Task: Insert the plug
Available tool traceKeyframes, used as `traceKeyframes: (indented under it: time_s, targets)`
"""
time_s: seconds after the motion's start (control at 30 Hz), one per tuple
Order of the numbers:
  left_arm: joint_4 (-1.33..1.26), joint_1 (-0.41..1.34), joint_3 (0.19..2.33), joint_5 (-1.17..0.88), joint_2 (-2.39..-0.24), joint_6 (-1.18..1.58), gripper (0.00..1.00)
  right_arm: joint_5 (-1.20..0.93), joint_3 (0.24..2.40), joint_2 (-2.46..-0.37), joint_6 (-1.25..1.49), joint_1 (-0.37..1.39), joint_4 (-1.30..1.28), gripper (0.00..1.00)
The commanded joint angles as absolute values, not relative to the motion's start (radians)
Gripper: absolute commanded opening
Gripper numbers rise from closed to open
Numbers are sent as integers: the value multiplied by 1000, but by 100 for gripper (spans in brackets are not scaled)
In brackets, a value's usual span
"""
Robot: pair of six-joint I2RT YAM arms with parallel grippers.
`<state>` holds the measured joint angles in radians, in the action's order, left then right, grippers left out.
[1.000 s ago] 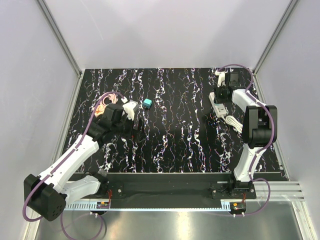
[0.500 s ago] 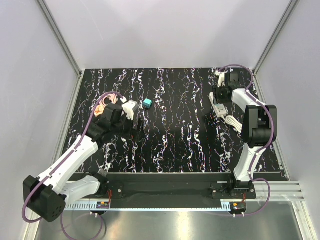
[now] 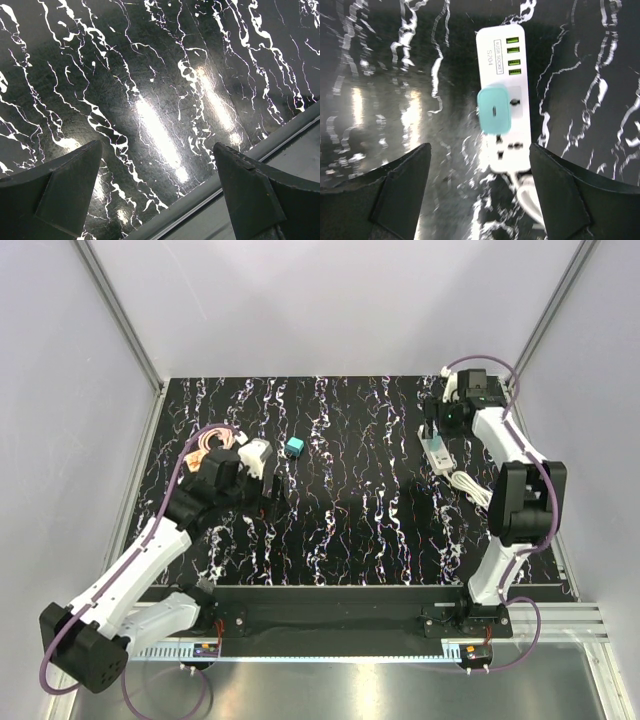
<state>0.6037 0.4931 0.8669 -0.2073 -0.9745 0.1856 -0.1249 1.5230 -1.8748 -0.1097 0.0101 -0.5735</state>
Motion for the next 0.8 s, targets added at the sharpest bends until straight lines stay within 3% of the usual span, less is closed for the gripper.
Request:
traceKeyframes:
  time_s: [0.0, 0.2, 0.4, 0.57, 0.77]
  targets:
    - [557, 494, 899, -164, -988, 212, 99, -136, 1490, -1712, -6, 9, -624, 84]
    - [563, 485, 1100, -101, -1188, 221, 90, -204, 1298, -1504, 190, 103, -537, 82]
    - [568, 466, 1398, -19, -1610, 148, 86, -293, 1162, -1337, 288, 244, -439, 84]
    - [580, 448, 1577, 1, -1865, 60, 83, -426, 1004, -1154, 394, 250, -261, 87]
    - [584, 425, 1696, 74, -2049, 6, 83, -443, 917, -990, 425, 249, -232, 93]
